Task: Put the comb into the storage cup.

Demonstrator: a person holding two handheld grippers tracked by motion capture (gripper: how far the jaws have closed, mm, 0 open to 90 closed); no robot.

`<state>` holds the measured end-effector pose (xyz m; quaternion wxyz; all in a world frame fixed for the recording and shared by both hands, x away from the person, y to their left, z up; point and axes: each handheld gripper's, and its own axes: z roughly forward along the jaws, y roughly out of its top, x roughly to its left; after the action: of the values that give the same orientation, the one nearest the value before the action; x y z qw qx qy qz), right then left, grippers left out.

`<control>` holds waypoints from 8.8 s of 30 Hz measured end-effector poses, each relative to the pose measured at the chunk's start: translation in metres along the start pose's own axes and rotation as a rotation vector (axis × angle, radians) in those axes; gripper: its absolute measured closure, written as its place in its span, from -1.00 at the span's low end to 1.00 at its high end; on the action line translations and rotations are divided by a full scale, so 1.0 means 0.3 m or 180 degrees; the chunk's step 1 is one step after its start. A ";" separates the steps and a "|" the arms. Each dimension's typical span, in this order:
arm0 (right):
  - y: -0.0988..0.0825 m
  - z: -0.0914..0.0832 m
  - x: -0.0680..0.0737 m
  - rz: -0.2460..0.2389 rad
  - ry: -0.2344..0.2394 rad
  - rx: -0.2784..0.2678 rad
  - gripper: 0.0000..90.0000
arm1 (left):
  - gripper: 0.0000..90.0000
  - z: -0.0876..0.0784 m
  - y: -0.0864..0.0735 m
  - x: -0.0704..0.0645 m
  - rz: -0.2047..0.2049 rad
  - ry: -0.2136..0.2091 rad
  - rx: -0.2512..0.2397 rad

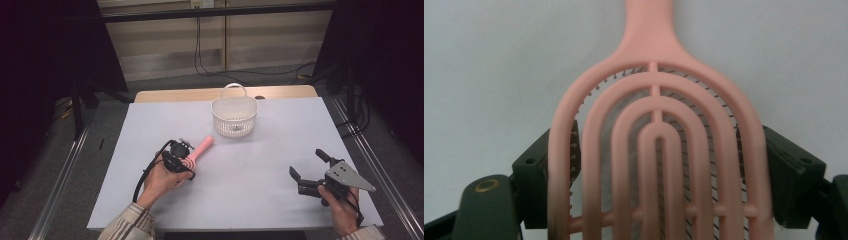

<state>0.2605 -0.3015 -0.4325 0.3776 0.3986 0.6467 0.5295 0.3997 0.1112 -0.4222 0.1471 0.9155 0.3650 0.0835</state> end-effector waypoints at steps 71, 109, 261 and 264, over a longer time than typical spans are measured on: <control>-0.001 0.003 0.001 0.0021 0.0011 0.0001 -1.00 | -0.54 -0.225 -0.058 0.060 0.0003 -0.0353 -0.0983; 0.112 0.131 0.124 -0.0730 0.0453 0.0059 -0.99 | -0.54 -0.258 0.083 -0.057 0.0412 -0.0828 -0.1216; 0.134 0.298 0.390 -0.4315 -0.0411 0.0094 0.82 | -0.91 -0.181 0.209 -0.233 0.0784 -0.0930 -0.1348; 0.152 0.291 0.377 -0.4210 -0.0479 0.0091 0.82 | -0.91 -0.200 0.200 -0.229 0.0818 -0.0900 -0.1507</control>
<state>0.3005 -0.1590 -0.4085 0.6616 -0.0413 0.7338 0.1484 0.3732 0.0348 -0.3489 0.3939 0.8970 0.1925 0.0558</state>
